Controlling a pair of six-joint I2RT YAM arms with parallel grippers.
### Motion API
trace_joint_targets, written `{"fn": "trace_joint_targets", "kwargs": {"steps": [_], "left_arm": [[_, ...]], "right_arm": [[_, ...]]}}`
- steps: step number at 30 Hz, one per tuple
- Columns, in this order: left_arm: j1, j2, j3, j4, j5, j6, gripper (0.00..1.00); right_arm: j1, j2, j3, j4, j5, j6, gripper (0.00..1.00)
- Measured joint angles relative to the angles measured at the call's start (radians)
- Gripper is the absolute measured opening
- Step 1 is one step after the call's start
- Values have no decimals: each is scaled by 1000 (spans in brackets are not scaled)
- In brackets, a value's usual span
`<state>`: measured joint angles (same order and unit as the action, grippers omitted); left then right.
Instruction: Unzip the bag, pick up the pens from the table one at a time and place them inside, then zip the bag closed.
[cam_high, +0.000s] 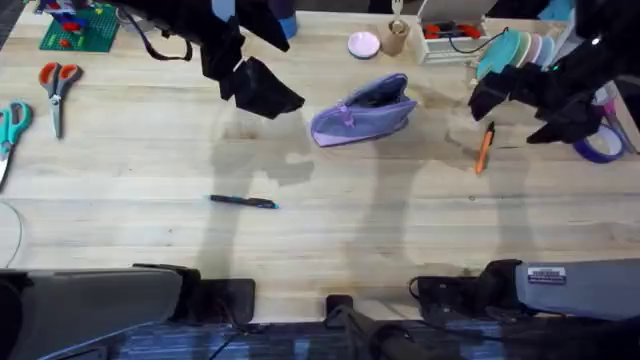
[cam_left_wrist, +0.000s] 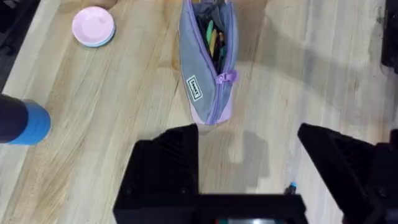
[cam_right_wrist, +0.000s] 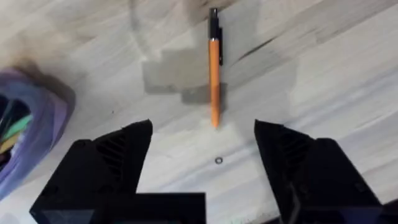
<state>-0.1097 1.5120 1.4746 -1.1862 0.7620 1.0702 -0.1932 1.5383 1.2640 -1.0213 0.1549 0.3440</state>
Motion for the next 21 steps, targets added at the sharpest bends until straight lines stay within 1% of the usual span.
{"fn": "trace_joint_targets", "kwargs": {"steps": [14,18,21], "left_arm": [[0,0,0,0,0,0,993],[0,0,0,0,0,0,993],[0,0,0,0,0,0,993]], "right_arm": [[-1,0,-217,265,15,31,996],[-11,0,-255,328,14,32,996],[-27,0,-266,342,15,34,994]]}}
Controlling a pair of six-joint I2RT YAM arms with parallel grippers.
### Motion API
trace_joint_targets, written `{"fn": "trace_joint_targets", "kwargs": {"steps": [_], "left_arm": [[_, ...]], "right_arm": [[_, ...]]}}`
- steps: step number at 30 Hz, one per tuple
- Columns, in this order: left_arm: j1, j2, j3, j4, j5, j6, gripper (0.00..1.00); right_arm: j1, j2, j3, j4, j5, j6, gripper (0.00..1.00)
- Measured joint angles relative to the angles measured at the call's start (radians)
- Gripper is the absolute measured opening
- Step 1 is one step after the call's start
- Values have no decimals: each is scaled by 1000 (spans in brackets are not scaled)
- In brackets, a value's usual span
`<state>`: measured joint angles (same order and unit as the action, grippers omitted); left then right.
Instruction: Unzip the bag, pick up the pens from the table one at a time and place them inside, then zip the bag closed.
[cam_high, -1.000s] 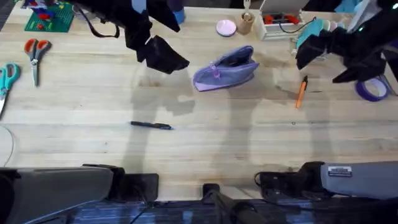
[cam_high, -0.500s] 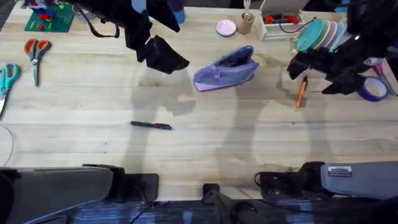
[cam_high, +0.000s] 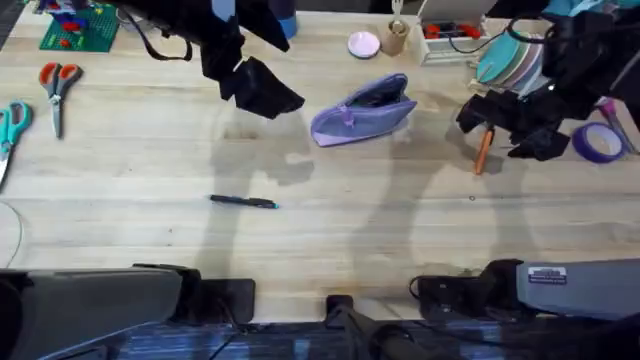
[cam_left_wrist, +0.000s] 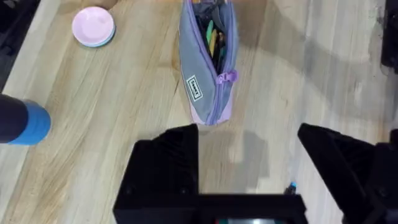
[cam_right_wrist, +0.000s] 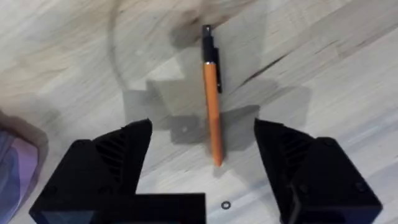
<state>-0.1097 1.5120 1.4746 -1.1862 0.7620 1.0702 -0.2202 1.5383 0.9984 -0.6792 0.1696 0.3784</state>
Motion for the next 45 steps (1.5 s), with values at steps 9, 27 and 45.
{"fn": "trace_joint_targets", "kwargs": {"steps": [9,27,45], "left_arm": [[0,0,0,0,0,0,993],[0,0,0,0,0,0,993],[0,0,0,0,0,0,994]], "right_arm": [[-26,53,-1,14,3,5,996],[-31,128,24,11,-33,10,823],[-32,134,33,0,18,10,37]]}}
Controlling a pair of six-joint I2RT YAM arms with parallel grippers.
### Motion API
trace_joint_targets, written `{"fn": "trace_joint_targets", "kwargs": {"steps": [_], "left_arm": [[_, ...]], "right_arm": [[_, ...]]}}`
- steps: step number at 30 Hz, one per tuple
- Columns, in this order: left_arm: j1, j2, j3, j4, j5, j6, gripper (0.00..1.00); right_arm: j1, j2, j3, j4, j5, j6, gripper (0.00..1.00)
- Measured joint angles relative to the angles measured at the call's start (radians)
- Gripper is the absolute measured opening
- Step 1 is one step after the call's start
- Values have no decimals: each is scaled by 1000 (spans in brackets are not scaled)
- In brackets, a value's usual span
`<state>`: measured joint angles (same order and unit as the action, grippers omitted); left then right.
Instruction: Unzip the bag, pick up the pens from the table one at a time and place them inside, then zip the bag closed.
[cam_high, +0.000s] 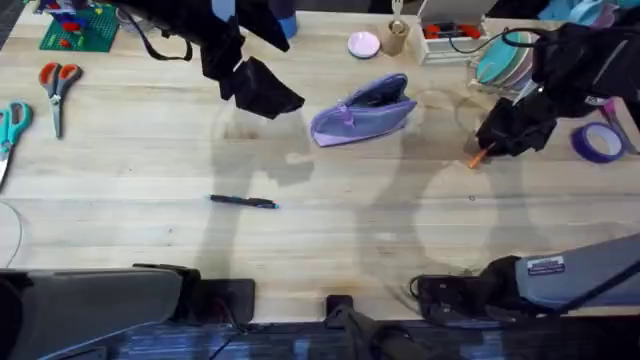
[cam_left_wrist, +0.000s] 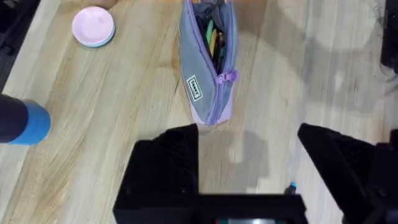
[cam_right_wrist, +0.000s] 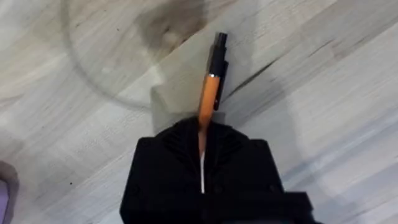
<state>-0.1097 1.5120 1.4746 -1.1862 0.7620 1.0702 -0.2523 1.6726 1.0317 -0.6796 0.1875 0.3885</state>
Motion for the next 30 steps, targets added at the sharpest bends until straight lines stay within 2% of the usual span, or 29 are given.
{"fn": "trace_joint_targets", "kwargs": {"steps": [10,22,30], "left_arm": [[0,0,0,0,0,0,993],[0,0,0,0,0,0,993],[0,0,0,0,0,0,993]], "right_arm": [[0,-44,-27,-2,-18,-56,30],[6,-290,-40,-6,-27,-240,31],[87,-325,-40,9,-27,-398,30]]}}
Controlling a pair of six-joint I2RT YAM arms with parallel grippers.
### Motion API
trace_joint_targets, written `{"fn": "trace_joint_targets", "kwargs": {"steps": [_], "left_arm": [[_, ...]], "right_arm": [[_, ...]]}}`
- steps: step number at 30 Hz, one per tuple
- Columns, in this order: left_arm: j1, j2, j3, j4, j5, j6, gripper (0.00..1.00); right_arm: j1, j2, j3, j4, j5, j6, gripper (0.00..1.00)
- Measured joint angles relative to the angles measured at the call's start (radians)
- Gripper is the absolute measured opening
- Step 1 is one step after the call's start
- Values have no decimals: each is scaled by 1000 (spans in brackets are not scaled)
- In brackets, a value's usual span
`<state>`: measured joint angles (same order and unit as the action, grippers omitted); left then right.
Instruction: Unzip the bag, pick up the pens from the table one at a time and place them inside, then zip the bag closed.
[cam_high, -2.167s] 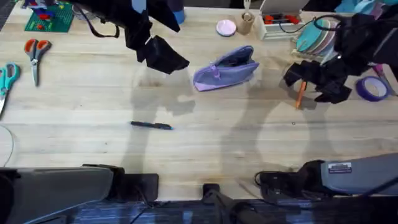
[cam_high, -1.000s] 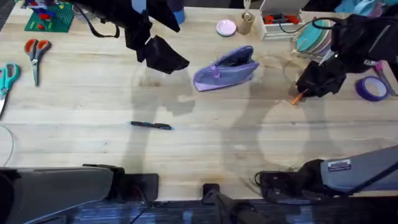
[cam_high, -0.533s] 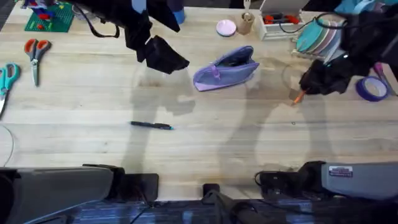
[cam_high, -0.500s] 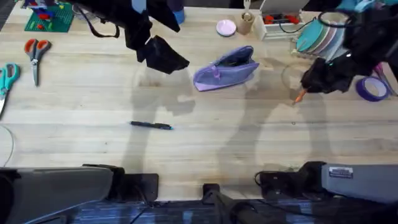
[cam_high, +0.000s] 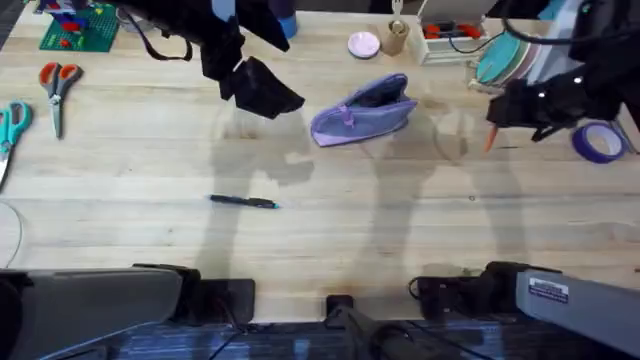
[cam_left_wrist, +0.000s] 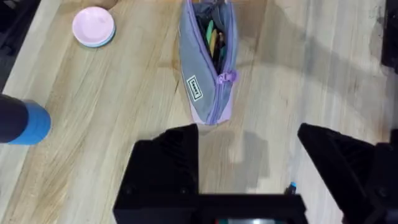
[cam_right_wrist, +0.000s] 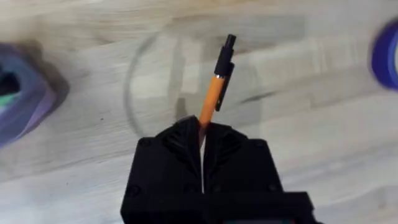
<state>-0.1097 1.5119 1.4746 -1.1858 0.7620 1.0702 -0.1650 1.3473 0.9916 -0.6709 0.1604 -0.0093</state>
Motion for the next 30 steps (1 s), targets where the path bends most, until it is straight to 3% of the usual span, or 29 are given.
{"fn": "trace_joint_targets", "kwargs": {"steps": [11,17,30], "left_arm": [[0,0,0,0,0,0,993],[0,0,0,0,0,0,993],[0,0,0,0,0,0,993]], "right_arm": [[215,0,0,253,0,-389,30],[262,0,0,434,0,-577,29],[330,4,0,426,-137,-1052,30]]}}
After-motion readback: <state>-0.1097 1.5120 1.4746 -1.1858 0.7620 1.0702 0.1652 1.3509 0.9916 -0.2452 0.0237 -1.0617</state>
